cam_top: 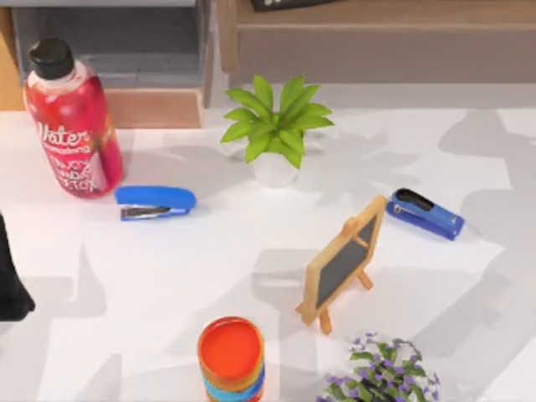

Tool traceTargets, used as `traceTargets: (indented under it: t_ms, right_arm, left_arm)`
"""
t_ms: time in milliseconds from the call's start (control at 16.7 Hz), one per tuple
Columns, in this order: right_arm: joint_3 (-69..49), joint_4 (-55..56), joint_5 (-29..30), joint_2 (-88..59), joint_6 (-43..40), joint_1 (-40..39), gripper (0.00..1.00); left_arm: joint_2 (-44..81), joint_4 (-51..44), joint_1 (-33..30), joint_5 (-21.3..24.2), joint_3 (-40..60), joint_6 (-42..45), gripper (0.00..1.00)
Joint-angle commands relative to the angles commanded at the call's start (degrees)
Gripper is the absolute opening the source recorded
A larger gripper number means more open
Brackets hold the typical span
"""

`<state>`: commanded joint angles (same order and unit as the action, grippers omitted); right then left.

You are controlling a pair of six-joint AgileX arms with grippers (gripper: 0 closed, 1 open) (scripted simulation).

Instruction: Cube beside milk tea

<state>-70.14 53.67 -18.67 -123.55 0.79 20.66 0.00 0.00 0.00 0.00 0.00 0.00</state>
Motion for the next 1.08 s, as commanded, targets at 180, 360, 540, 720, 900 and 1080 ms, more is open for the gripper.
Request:
traceTargets:
  t_ms: [180, 360, 540, 720, 900, 1080]
  right_arm:
    - [0.0, 0.0, 0.0, 0.0, 0.0, 0.0, 0.00]
    - [0.0, 0.0, 0.0, 0.0, 0.0, 0.0, 0.00]
    - [-0.1, -0.5, 0.0, 0.5, 0.1, 0.1, 0.00]
    - [-0.5, -1.9, 0.0, 1.5, 0.1, 0.2, 0.00]
    - [-0.4, -1.8, -0.1, 1.2, 0.2, 0.2, 0.00]
    - [-0.9, -3.6, 0.3, 2.0, 0.7, 0.1, 0.00]
  left_arm:
    - [0.0, 0.0, 0.0, 0.0, 0.0, 0.0, 1.00]
    - [0.0, 0.0, 0.0, 0.0, 0.0, 0.0, 1.00]
    - [0.0, 0.0, 0.0, 0.0, 0.0, 0.0, 1.00]
    - [0.0, 0.0, 0.0, 0.0, 0.0, 0.0, 1.00]
    - [0.0, 0.0, 0.0, 0.0, 0.0, 0.0, 1.00]
    - [0.0, 0.0, 0.0, 0.0, 0.0, 0.0, 1.00]
